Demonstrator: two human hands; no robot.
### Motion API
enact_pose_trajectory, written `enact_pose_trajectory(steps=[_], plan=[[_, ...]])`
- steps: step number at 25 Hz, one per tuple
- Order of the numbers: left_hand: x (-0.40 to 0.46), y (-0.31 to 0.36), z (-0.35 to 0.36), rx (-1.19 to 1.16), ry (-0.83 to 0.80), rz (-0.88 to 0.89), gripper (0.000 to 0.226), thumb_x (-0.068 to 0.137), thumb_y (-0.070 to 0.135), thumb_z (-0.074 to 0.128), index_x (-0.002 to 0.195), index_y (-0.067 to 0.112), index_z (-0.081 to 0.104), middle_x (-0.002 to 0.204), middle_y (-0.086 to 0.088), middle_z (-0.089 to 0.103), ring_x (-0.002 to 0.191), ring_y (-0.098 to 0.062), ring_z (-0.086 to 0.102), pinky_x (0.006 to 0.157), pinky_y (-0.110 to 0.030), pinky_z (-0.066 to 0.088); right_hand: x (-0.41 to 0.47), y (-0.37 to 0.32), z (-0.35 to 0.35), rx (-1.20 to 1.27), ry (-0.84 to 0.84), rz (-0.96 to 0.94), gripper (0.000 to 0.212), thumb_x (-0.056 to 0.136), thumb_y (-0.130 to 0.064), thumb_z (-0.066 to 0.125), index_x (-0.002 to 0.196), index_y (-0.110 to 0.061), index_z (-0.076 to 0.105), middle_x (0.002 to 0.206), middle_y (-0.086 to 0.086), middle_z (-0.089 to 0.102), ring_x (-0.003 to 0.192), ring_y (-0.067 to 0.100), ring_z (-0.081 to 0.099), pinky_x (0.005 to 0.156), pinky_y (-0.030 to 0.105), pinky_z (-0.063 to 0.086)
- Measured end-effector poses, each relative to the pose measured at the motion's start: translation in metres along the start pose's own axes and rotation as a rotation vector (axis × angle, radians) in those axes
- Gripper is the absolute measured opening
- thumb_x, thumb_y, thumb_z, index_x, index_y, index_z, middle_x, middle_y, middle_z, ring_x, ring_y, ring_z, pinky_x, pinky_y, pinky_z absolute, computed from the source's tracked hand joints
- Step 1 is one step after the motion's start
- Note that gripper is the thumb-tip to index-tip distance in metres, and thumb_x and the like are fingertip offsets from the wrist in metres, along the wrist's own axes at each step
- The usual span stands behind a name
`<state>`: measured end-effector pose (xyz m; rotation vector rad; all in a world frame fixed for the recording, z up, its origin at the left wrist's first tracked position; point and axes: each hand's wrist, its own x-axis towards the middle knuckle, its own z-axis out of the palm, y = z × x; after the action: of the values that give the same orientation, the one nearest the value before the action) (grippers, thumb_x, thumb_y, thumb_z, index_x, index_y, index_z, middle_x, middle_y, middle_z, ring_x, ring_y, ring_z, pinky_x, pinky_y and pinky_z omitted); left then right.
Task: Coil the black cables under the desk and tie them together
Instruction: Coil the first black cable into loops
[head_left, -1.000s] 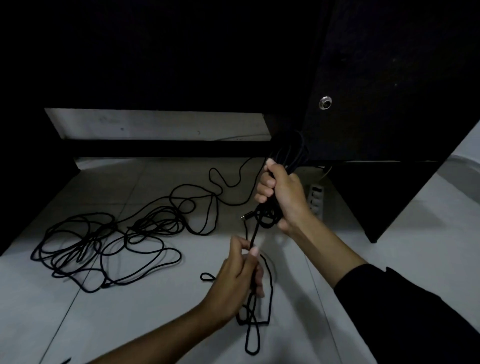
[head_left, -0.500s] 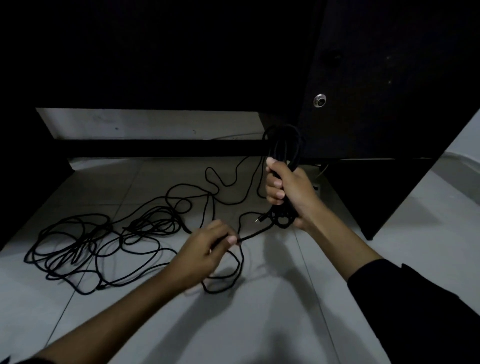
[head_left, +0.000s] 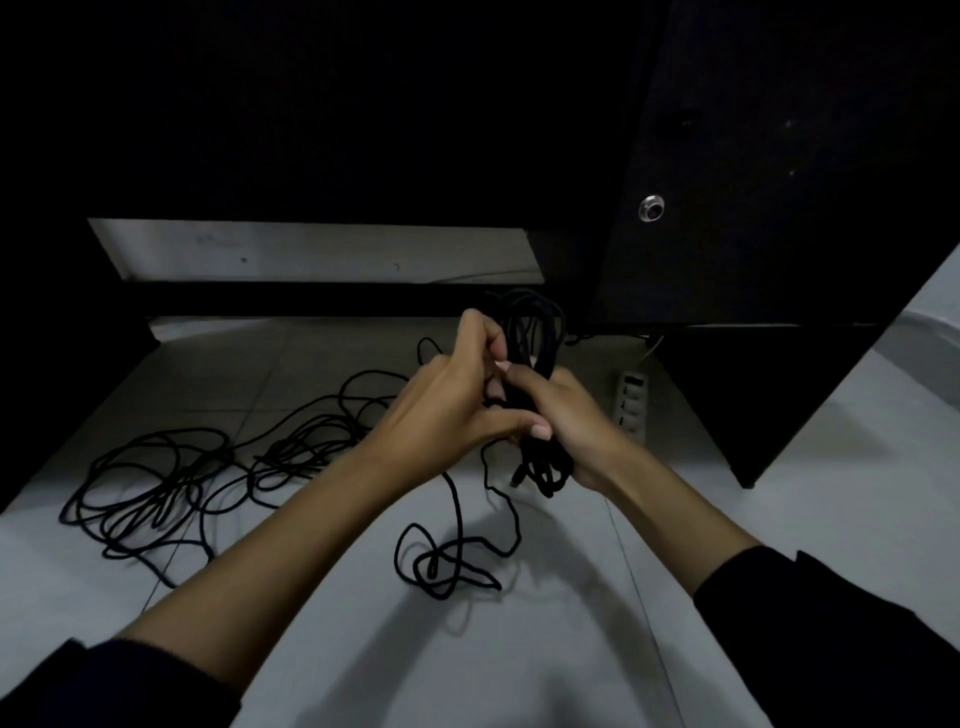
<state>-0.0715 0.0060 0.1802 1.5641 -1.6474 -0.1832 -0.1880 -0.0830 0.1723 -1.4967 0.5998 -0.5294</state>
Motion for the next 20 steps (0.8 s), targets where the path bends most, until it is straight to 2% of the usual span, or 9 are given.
enact_pose_trajectory(steps=[3, 7, 10, 12, 15, 18, 20], plan=[[0.003, -0.004, -0.002, 0.097, 0.01, 0.03, 0.07, 0.064, 0.052, 0.078, 0.102, 0.022, 0.027, 0.068, 0.005, 0.057, 0.058, -0.009, 0.06, 0.053, -0.03, 0.05, 0.0, 0.005, 0.001, 0.011, -0.028, 0.026, 0.032, 0.099, -0.026, 0.048, 0.075, -0.013, 0.065, 0.059, -0.001, 0.063, 0.049, 0.008, 0.054, 0.052, 0.025, 0.044], [0.004, -0.008, -0.002, 0.131, -0.001, 0.033, 0.078, 0.06, 0.052, 0.08, 0.105, 0.019, 0.026, 0.07, 0.003, 0.058, 0.059, -0.009, 0.062, 0.055, -0.032, 0.052, 0.004, 0.01, 0.003, -0.017, -0.028, 0.011, 0.034, 0.099, -0.03, 0.05, 0.071, -0.016, 0.065, 0.058, -0.001, 0.06, 0.048, 0.008, 0.052, 0.052, 0.027, 0.041], [0.004, -0.008, -0.003, 0.079, -0.02, -0.003, 0.081, 0.06, 0.048, 0.083, 0.107, 0.018, 0.025, 0.066, 0.005, 0.057, 0.056, -0.004, 0.059, 0.055, -0.024, 0.051, 0.005, 0.012, 0.005, -0.032, -0.026, 0.004, 0.035, 0.098, -0.03, 0.051, 0.067, -0.02, 0.065, 0.054, -0.001, 0.056, 0.047, 0.009, 0.049, 0.053, 0.028, 0.038], [0.005, -0.008, -0.006, -0.05, -0.059, -0.09, 0.079, 0.063, 0.04, 0.084, 0.11, 0.019, 0.023, 0.065, 0.004, 0.056, 0.056, -0.005, 0.056, 0.057, -0.019, 0.047, 0.006, 0.012, 0.006, -0.017, -0.018, 0.02, 0.033, 0.097, -0.03, 0.052, 0.07, -0.018, 0.066, 0.055, 0.001, 0.055, 0.046, 0.01, 0.047, 0.051, 0.029, 0.037], [0.0, -0.018, -0.012, -0.179, -0.177, -0.214, 0.064, 0.076, 0.029, 0.078, 0.113, 0.018, 0.027, 0.066, 0.003, 0.055, 0.057, -0.004, 0.052, 0.058, -0.021, 0.044, 0.005, 0.009, 0.002, 0.059, -0.015, 0.052, 0.03, 0.096, -0.032, 0.054, 0.073, -0.014, 0.063, 0.051, 0.0, 0.044, 0.043, 0.011, 0.041, 0.05, 0.026, 0.038], [-0.008, -0.031, -0.023, -0.188, -0.218, -0.317, 0.03, 0.087, 0.031, 0.067, 0.104, 0.013, 0.05, 0.069, 0.003, 0.055, 0.056, -0.001, 0.05, 0.055, -0.019, 0.043, 0.003, 0.007, -0.004, 0.073, -0.038, 0.064, 0.029, 0.095, -0.038, 0.057, 0.073, -0.019, 0.052, 0.051, -0.004, 0.033, 0.044, 0.011, 0.033, 0.05, 0.025, 0.037], [-0.006, -0.036, -0.029, -0.111, -0.276, -0.331, 0.021, 0.089, 0.034, 0.062, 0.095, 0.015, 0.059, 0.077, 0.001, 0.059, 0.064, -0.004, 0.053, 0.061, -0.022, 0.046, 0.001, 0.009, -0.005, 0.034, -0.058, 0.046, 0.028, 0.092, -0.041, 0.059, 0.076, -0.02, 0.051, 0.051, -0.005, 0.032, 0.044, 0.01, 0.033, 0.051, 0.026, 0.037]])
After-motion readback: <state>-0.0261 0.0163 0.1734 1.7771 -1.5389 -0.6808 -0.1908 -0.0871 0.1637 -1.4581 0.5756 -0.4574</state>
